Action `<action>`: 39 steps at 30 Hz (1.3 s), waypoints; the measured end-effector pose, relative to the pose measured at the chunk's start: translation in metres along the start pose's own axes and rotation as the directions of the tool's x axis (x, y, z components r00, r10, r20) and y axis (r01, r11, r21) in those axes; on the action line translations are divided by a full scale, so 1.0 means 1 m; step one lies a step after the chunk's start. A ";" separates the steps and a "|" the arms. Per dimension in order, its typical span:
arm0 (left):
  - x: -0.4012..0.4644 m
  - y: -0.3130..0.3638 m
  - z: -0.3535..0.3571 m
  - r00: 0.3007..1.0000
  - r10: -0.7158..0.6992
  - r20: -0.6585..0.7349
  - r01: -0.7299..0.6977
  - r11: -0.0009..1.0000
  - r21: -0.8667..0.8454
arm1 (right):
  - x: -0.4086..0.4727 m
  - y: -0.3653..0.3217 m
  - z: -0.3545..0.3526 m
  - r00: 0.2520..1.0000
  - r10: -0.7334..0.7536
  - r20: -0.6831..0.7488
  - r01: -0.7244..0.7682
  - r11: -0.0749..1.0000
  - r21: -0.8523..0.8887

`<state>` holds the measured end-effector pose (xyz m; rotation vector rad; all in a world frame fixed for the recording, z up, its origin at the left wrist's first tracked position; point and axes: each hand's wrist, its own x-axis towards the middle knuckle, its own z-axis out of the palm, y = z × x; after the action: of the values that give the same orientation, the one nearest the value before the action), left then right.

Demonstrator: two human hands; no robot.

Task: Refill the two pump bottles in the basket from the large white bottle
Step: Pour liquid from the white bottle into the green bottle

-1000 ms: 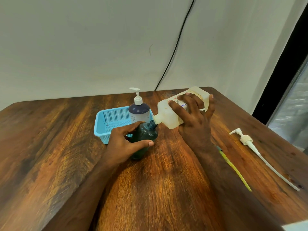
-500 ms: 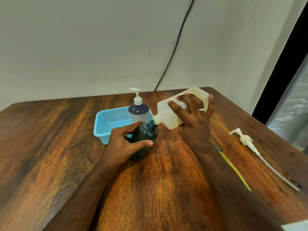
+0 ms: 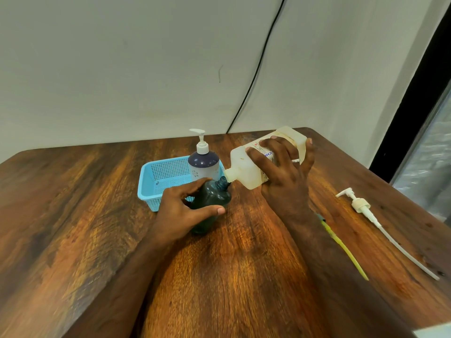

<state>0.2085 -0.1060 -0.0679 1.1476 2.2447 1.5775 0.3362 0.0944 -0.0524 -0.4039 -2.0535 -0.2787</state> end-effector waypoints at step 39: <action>0.000 -0.002 0.000 1.000 0.004 0.003 -0.004 1.000 -0.009 | 0.000 0.002 0.001 1.000 -0.022 -0.008 0.022 1.000 0.000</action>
<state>0.2072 -0.1058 -0.0698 1.1517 2.2327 1.5843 0.3358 0.0966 -0.0527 -0.3795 -2.0511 -0.2936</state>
